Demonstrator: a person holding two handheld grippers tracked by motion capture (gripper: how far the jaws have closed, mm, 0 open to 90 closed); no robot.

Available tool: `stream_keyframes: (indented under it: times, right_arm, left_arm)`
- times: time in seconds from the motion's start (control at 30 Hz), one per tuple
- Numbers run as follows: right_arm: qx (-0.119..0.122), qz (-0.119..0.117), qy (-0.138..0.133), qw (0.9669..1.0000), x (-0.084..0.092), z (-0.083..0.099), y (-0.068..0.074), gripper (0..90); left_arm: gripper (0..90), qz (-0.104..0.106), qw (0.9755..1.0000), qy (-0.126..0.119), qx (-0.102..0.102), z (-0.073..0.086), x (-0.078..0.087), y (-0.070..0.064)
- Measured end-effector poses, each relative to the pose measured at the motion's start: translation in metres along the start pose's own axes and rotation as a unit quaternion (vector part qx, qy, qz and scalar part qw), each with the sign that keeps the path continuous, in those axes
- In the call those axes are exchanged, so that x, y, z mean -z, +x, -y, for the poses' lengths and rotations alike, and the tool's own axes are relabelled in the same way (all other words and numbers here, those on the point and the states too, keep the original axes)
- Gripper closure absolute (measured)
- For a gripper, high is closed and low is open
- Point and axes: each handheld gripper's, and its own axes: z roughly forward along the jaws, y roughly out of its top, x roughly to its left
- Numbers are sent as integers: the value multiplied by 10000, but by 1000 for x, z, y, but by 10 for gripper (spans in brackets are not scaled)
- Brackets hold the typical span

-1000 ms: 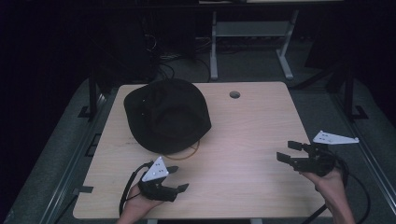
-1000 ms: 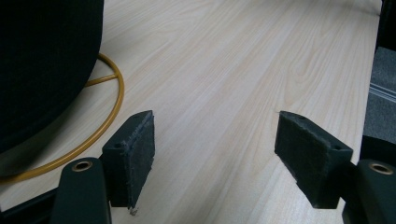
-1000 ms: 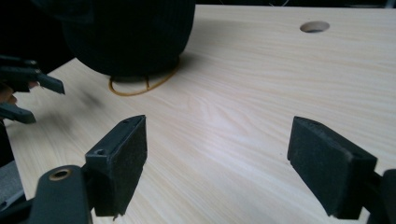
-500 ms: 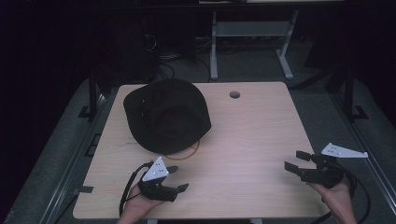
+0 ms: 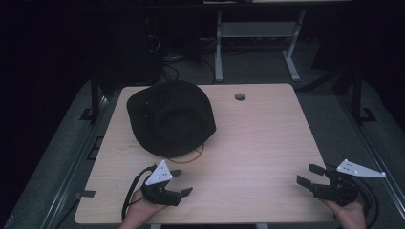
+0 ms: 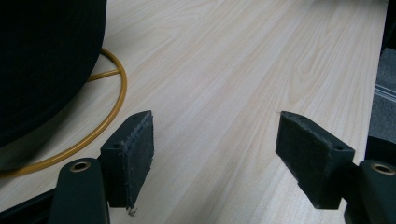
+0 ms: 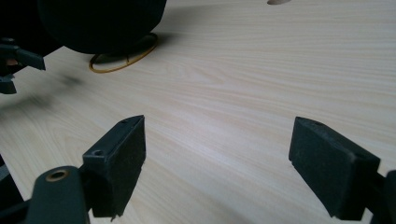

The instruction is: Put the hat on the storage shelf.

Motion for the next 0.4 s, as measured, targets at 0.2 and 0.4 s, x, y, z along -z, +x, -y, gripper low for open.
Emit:
stream_keyframes:
  times: [0.2, 0.4]
  right_arm:
    - [-20, 86, -55, 9999, 7, 12, 2, 178]
    - [100, 203, -148, 9996, 11, 20, 14, 168]
  left_arm:
    - [272, 24, 10000, 16, 0, 0, -1, -1]
    - [271, 35, 10000, -8, 5, 0, -1, -1]
